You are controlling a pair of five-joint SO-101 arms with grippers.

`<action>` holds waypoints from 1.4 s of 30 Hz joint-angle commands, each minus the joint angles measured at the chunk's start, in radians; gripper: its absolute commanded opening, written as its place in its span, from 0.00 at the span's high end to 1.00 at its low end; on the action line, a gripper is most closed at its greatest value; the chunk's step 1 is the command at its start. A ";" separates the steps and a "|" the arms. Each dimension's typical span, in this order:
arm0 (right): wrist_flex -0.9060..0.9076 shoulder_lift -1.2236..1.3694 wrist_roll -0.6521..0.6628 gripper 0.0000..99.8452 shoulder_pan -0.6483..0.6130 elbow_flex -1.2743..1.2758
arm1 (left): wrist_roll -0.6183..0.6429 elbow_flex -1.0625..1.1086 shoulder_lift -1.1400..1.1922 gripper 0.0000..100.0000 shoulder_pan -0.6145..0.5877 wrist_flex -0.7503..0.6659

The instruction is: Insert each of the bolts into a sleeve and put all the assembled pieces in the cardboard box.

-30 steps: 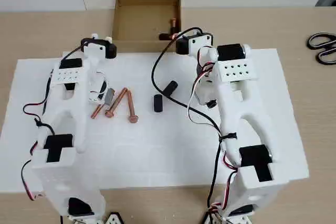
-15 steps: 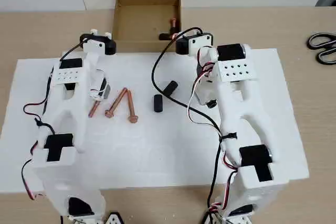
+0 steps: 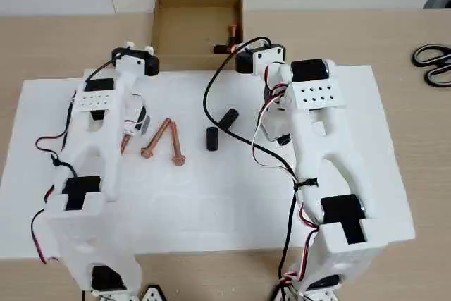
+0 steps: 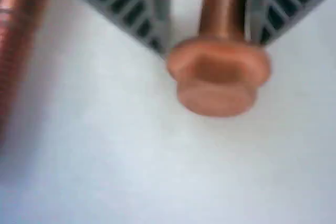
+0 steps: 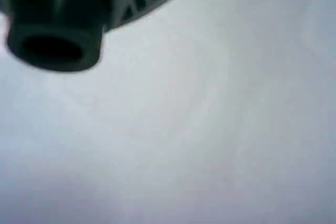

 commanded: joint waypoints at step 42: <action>0.048 -0.495 0.009 1.00 0.004 -0.041 | 0.083 -0.257 0.046 0.99 0.003 0.235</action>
